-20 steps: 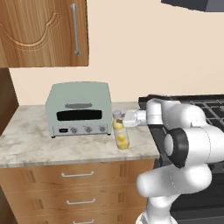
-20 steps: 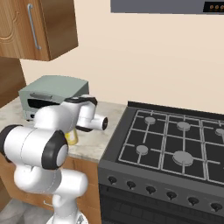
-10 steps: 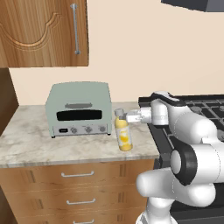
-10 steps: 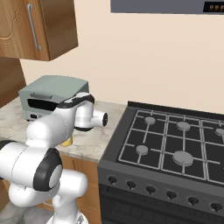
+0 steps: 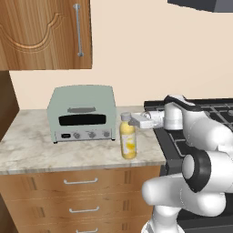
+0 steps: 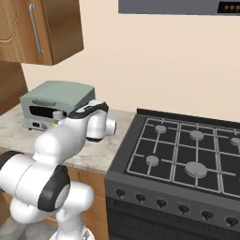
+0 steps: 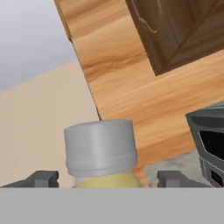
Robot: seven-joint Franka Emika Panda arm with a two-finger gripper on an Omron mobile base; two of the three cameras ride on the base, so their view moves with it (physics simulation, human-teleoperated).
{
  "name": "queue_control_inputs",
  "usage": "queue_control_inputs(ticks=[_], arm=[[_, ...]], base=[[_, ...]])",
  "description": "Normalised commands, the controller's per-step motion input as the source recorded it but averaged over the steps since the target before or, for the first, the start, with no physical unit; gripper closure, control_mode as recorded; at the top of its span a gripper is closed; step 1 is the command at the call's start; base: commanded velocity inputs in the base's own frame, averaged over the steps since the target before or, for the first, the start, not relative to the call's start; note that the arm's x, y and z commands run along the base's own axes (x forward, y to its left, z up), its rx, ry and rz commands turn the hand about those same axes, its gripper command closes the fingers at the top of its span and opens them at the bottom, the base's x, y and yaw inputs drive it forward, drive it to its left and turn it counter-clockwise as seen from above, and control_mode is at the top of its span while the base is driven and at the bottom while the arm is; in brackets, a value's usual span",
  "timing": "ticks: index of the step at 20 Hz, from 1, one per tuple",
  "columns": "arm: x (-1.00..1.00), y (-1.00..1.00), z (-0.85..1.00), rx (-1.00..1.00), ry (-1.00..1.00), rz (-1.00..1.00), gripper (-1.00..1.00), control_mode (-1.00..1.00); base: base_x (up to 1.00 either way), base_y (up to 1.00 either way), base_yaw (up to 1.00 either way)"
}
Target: There is a wine glass and glass cup on the dining counter. Place the wine bottle next to the wine glass and the juice bottle next to the glass cup.
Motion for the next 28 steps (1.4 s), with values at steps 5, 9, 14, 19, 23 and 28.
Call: queue_control_inputs(ticks=[5, 9, 14, 19, 23, 28], arm=[[-0.33, 0.00, 0.23, 0.13, -0.25, 0.28, 1.00, -1.00], [-0.27, 0.00, 0.26, 0.11, -0.23, 0.18, 1.00, -1.00], [-0.22, 0.00, 0.33, 0.06, -0.13, 0.10, 1.00, -1.00], [-0.23, 0.00, 0.24, 0.05, -0.05, 0.01, 1.00, -1.00], [-0.21, 0.00, 0.16, 0.01, 0.00, -0.04, 1.00, -1.00], [-0.12, 0.00, 0.03, 0.00, 0.00, -0.07, 1.00, -1.00]], base=[[0.00, 0.00, 0.00], [0.00, 0.00, 0.00], [0.00, 0.00, 0.00], [0.00, 0.00, 0.00], [0.00, 0.00, 0.00], [0.00, 0.00, 0.00]])
